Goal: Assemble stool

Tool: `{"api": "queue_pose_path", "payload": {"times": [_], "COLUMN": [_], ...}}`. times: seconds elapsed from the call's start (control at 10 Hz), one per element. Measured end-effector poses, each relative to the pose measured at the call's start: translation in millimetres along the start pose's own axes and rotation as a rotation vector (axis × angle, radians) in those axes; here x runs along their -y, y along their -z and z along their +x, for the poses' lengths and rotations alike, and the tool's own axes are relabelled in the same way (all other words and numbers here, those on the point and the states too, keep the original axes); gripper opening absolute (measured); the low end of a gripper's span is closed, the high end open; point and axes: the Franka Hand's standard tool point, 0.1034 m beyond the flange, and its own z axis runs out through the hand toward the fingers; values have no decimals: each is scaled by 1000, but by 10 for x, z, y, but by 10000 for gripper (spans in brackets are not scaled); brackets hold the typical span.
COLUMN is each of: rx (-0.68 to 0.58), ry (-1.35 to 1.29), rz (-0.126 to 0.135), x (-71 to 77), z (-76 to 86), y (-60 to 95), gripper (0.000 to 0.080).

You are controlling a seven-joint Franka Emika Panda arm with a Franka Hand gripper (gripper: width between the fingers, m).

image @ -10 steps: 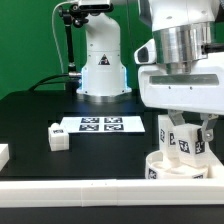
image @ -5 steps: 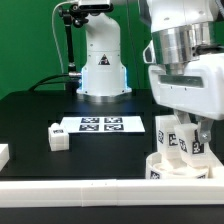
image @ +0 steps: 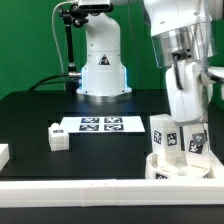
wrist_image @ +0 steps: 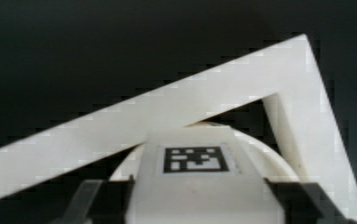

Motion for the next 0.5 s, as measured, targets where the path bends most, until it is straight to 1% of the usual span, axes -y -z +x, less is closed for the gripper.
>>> {"api": "queue_pose_path", "payload": {"times": [0.2,0.5], "rx": [7,20], "ry": [-121,-182], "rz": [5,7], "x": [16,24], "z": [7,14], "y": [4,6], "gripper": [340,340]}}
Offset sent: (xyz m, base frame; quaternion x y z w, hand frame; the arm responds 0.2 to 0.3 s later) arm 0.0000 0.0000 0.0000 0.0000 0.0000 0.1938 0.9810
